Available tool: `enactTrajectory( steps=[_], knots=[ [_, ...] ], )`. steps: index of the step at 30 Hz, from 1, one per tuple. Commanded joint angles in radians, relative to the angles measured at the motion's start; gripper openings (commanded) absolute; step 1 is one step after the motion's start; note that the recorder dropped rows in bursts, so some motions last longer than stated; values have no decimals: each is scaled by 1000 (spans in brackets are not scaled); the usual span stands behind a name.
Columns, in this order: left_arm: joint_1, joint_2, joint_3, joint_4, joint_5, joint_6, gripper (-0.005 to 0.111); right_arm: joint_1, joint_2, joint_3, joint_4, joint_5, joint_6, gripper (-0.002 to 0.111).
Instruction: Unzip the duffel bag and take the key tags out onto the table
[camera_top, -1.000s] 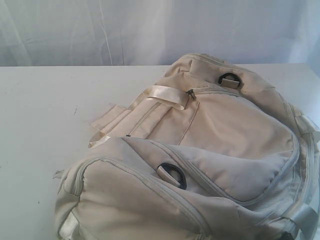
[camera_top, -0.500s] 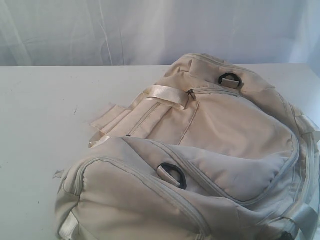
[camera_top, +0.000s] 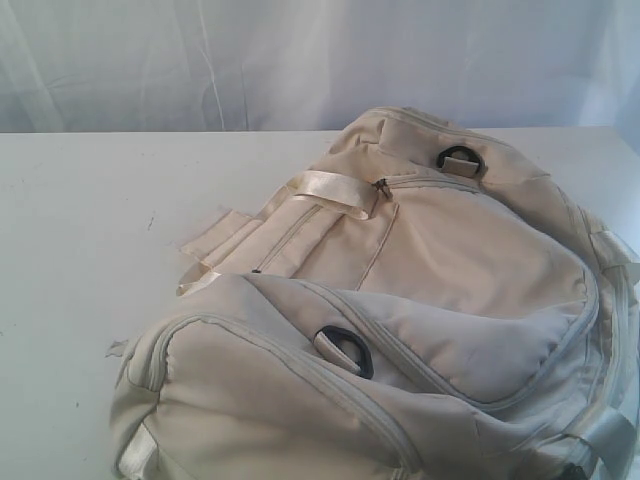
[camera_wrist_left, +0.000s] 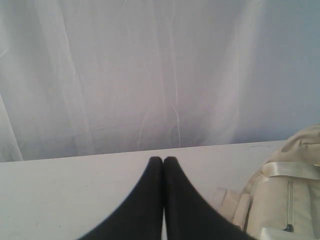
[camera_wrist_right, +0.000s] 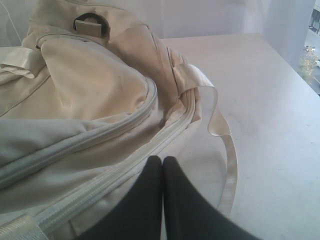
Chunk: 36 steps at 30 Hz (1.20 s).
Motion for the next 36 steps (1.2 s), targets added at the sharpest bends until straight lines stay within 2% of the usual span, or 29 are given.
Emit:
enactTrajectory(
  steps=[1,3,5,8,10,12,15,16,18,22,26,28,30,33,35,36],
  knots=[
    [-1,2,-7,-11,-51,-10,0,4,-3,1,4,-7,3,0],
    [-3,2,-7,-11,-87,-10,0,4,-3,1,4,-7,3,0],
    [-34,2,3,-20,-132,-10,0,4,-3,1,4,-7,3,0],
    [-121,76,65,-41,-235,-10,0,4,-3,1,-6,-3,-13,0],
    [-167,133,90,-41,-215,-10,0,4,-3,1,-6,-3,-13,0],
    [-244,266,92,-37,-51,32,0,4,-3,1,-6,-3,-13,0],
    [-332,414,81,-72,123,93,0,4,-3,1,-6,-3,-13,0],
    [-381,488,43,-133,237,178,0,4,-3,1,-6,-4,-11,0],
    [-435,613,-45,-243,380,322,0,4,-3,1,-6,-6,-11,0],
    [-476,776,-176,-483,466,587,0,4,-3,1,-6,-6,-11,0],
    [-499,897,-253,-648,476,734,0,4,-3,1,-6,-6,-11,0],
    [-519,949,-274,-691,472,831,7,4,-3,1,-6,-6,-11,0],
    [-538,987,-290,-726,470,918,21,4,-3,1,-6,-6,-11,0],
    [-577,1032,-296,-818,424,1094,54,4,-3,1,-6,-6,-11,0],
    [-608,1050,-296,-881,371,1228,71,4,-3,1,-6,-6,-11,0],
    [-627,1061,-296,-903,338,1302,75,4,-3,1,-6,-6,-11,0]
  ],
)
